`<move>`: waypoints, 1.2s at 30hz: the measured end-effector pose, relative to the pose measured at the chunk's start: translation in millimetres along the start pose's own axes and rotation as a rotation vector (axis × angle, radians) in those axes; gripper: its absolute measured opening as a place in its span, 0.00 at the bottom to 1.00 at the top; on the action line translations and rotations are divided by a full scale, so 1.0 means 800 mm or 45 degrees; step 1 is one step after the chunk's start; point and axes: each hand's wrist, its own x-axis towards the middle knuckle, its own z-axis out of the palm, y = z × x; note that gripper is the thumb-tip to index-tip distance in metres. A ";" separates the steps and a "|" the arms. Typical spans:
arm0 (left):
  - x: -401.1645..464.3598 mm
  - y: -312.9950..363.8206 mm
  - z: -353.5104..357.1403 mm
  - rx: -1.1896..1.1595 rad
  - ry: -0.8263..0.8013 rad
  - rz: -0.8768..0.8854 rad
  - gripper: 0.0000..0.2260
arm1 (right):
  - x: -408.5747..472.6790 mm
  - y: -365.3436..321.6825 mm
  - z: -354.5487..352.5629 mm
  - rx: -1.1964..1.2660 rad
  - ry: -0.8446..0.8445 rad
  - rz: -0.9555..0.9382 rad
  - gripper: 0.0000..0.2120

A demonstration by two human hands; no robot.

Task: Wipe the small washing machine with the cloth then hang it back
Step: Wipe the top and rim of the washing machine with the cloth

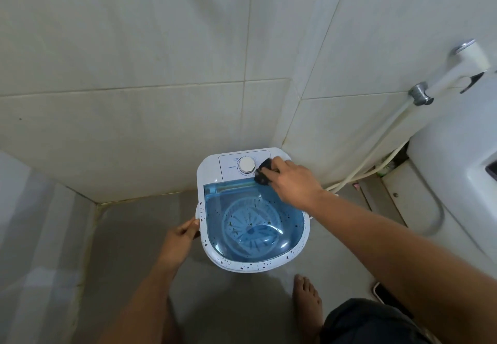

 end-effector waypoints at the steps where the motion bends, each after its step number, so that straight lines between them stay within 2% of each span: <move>1: 0.002 -0.001 -0.001 0.008 0.001 -0.011 0.10 | 0.006 0.011 -0.005 0.040 -0.014 0.099 0.19; 4: 0.005 -0.002 -0.001 0.011 -0.006 -0.034 0.11 | 0.034 0.034 -0.013 0.325 0.002 0.528 0.18; 8: 0.001 0.000 0.002 -0.004 0.022 -0.022 0.13 | 0.045 0.051 -0.015 0.699 -0.012 0.775 0.15; 15: 0.002 0.002 0.002 0.050 -0.001 -0.073 0.15 | -0.028 0.050 0.014 0.698 0.015 0.778 0.16; 24: 0.000 0.002 0.002 0.073 0.004 -0.107 0.15 | -0.180 -0.025 0.066 0.797 0.366 0.730 0.20; 27: 0.000 0.004 0.002 0.090 0.006 -0.118 0.15 | -0.167 -0.015 0.066 0.793 0.350 0.753 0.19; 31: -0.005 0.009 0.006 0.065 -0.001 -0.092 0.15 | -0.096 0.023 0.044 0.777 0.173 0.718 0.19; 36: 0.000 0.006 0.007 0.070 0.033 -0.110 0.14 | -0.012 0.059 0.036 0.938 0.094 0.806 0.18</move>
